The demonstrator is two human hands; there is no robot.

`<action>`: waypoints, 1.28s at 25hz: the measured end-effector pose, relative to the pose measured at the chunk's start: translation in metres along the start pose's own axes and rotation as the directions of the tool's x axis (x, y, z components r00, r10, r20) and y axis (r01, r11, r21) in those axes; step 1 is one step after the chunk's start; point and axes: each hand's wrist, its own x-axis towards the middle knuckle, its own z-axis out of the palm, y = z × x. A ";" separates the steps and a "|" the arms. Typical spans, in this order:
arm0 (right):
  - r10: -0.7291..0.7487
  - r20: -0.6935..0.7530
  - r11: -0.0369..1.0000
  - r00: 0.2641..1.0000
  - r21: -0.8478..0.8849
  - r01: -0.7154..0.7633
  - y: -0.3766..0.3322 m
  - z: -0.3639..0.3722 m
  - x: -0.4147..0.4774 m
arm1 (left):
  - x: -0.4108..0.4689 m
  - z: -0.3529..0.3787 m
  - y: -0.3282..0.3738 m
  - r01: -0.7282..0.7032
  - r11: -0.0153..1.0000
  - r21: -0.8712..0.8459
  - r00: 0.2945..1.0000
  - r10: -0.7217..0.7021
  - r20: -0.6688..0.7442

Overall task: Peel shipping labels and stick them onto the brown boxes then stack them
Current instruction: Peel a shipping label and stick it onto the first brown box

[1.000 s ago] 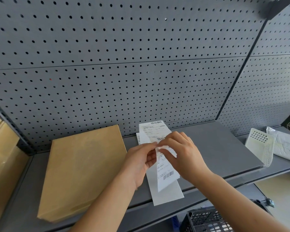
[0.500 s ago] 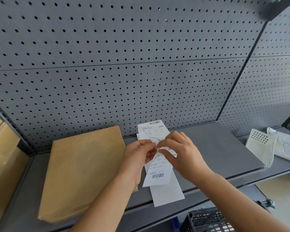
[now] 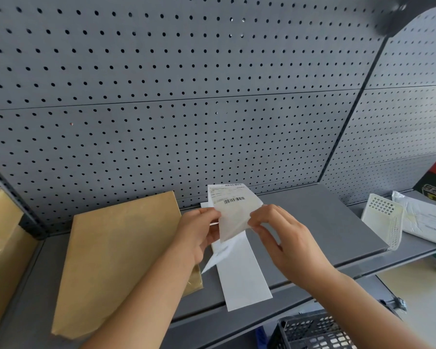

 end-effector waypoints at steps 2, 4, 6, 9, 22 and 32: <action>-0.027 -0.025 0.999 0.999 0.028 0.028 -0.004 -0.009 -0.006 | 0.003 0.000 0.002 0.005 1.000 -0.002 1.000 -0.005 -0.009; -0.048 -0.043 0.997 0.998 0.050 0.050 -0.009 -0.016 -0.014 | 0.007 -0.001 0.003 0.006 1.000 -0.011 1.000 -0.006 -0.016; -0.044 -0.070 0.997 0.997 0.055 0.048 -0.011 -0.023 -0.022 | 0.012 -0.004 0.001 0.000 1.000 -0.011 1.000 -0.001 -0.021; -0.034 -0.139 0.997 0.990 0.059 0.043 -0.013 -0.035 -0.028 | 0.019 -0.007 -0.006 0.014 1.000 0.005 0.999 -0.014 -0.051; -0.218 -0.397 0.968 0.891 0.030 0.250 -0.056 -0.089 -0.006 | 0.022 0.008 -0.024 0.003 0.958 0.287 0.980 0.054 -0.189; -0.167 -0.316 0.975 0.934 0.088 0.204 -0.060 -0.094 0.014 | -0.015 -0.001 -0.022 -0.137 0.812 0.567 0.987 0.162 0.007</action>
